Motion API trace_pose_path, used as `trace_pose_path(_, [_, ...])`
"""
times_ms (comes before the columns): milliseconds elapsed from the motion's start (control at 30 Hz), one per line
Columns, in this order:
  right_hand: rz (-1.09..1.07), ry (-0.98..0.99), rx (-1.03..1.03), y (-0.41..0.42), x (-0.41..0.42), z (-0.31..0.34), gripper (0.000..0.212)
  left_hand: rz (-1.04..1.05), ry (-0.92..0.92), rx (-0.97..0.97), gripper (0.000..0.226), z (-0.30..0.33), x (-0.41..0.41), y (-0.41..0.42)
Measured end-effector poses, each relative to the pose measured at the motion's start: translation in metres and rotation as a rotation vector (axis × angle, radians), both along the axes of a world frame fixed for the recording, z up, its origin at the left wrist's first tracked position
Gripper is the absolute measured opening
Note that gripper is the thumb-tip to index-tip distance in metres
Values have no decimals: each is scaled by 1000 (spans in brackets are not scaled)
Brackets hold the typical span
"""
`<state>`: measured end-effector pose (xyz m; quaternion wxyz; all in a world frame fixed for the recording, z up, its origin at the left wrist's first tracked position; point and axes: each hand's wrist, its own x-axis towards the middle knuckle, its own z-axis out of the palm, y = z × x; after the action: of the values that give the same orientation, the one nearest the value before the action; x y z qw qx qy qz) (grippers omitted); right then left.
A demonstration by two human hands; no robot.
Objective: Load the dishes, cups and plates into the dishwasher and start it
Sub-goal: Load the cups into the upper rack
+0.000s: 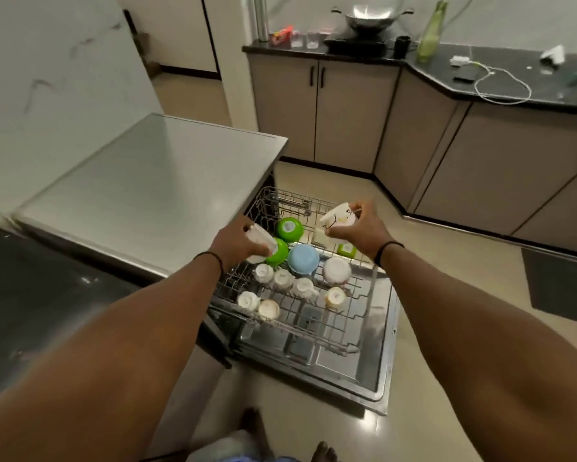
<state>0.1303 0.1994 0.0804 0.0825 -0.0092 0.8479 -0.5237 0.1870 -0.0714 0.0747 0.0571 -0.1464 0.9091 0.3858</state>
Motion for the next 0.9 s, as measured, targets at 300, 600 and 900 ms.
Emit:
trace_pose_path(300, [46, -197, 212, -14, -2, -86, 68, -106, -263, -103, 74, -93, -24, 1])
trace_pose_path(600, [75, -419, 371, -41, 9, -168, 68, -288, -426, -90, 76, -175, -49, 7])
trace_pose_path(900, [193, -480, 823, -47, 9, -220, 75, -648, -480, -383, 69, -223, -65, 41])
